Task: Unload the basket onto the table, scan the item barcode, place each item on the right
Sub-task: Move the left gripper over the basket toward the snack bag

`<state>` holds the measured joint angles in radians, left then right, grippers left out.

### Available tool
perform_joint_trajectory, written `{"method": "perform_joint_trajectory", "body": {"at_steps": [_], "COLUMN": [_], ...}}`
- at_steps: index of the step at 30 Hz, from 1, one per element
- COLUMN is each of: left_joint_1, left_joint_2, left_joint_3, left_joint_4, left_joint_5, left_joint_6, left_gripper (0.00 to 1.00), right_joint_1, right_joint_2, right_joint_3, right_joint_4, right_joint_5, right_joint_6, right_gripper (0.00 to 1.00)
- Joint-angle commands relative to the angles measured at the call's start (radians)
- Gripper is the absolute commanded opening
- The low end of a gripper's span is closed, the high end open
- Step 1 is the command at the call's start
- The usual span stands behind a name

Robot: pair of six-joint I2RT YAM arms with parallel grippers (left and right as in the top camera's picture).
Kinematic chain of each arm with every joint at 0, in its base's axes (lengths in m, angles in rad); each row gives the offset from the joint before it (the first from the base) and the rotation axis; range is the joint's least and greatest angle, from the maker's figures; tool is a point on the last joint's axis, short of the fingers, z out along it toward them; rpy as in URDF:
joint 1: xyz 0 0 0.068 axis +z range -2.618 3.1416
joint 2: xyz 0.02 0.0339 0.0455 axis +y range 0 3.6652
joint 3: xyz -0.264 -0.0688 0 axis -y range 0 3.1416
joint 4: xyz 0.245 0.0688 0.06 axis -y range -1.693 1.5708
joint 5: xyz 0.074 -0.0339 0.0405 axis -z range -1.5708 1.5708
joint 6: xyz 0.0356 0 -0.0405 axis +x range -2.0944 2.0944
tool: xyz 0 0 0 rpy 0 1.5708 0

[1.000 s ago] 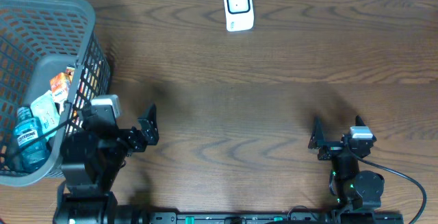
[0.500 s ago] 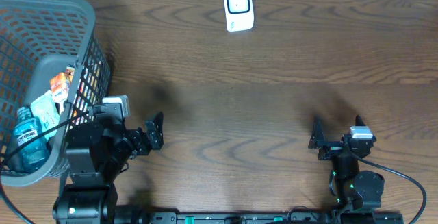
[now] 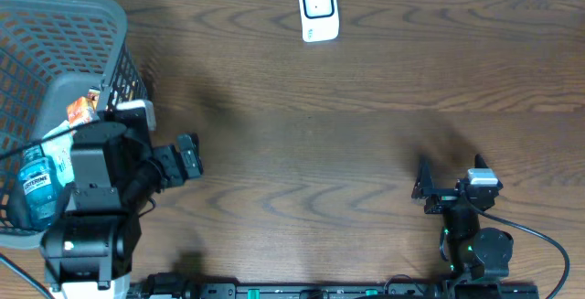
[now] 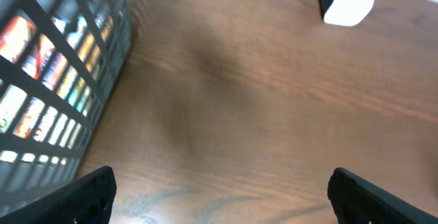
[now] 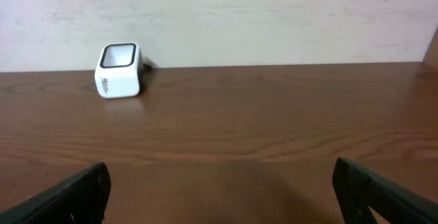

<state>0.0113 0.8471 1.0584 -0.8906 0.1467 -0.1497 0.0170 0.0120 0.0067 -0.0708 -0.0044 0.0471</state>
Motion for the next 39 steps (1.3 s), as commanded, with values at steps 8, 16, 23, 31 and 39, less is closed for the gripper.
{"method": "perform_joint_trajectory", "body": {"at_steps": [8, 16, 23, 31, 39], "left_joint_1": [0.006, 0.006, 0.037, 0.247, 0.53], "left_joint_2": [0.035, 0.109, 0.182, 0.239, 0.299], "left_joint_3": [0.148, 0.283, 0.428, 0.588, 0.635], "left_joint_4": [-0.042, -0.12, -0.171, -0.182, -0.222], "left_joint_5": [-0.044, -0.079, -0.107, -0.107, -0.092], "left_joint_6": [-0.051, -0.055, -0.055, -0.103, -0.21], "left_gripper": [0.99, 0.99, 0.99, 0.98, 0.99], "right_joint_1": [-0.01, -0.01, -0.01, -0.01, -0.01], "right_joint_2": [-0.006, -0.006, -0.006, -0.006, -0.006], "right_joint_3": [-0.001, -0.001, -0.001, -0.001, -0.001], "right_joint_4": [-0.004, -0.004, -0.004, -0.004, -0.004], "right_joint_5": [0.005, 0.006, 0.005, 0.006, 0.005], "right_joint_6": [-0.011, -0.011, -0.011, -0.011, -0.011], "right_gripper": [0.99, 0.99, 0.99, 0.99, 0.99]}}
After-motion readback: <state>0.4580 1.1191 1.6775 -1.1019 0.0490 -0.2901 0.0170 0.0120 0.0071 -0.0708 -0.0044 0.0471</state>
